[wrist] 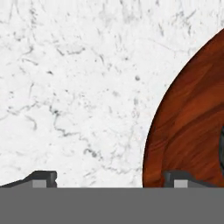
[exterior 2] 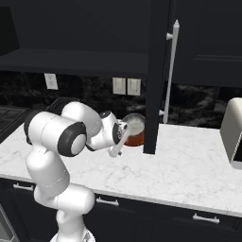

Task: Pick up the bowls on the counter and stack them on top of one another in the open cabinet. Place the smaller bowl on top of the larger bowl.

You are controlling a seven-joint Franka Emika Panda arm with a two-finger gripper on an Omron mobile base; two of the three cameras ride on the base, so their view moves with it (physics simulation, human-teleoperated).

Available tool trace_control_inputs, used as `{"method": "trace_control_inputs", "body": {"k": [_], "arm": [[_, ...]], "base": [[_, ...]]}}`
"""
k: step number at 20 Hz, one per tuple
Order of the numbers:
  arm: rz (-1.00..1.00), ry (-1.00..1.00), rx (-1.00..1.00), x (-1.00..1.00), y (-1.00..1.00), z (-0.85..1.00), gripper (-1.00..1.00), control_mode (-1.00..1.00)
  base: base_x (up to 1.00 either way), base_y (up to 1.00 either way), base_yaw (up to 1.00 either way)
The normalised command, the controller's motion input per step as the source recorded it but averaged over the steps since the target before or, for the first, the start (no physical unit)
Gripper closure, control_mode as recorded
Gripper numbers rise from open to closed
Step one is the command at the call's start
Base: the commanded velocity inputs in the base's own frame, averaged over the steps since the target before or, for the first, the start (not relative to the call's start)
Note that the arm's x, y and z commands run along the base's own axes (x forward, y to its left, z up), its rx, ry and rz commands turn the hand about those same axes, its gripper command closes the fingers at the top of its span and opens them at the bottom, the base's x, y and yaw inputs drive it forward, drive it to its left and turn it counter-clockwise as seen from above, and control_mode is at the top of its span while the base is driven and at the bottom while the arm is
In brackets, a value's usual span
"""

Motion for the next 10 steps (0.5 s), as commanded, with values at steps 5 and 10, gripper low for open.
{"method": "trace_control_inputs", "body": {"k": [5, 10], "arm": [[0.00, -0.13, 0.00, 0.27, 0.00, 0.00, -1.00, -1.00], [0.00, -0.04, 0.00, 0.26, 0.00, -0.14, -1.00, -1.00]], "base": [[0.00, 0.00, 0.00], [0.00, 0.00, 0.00]]}}
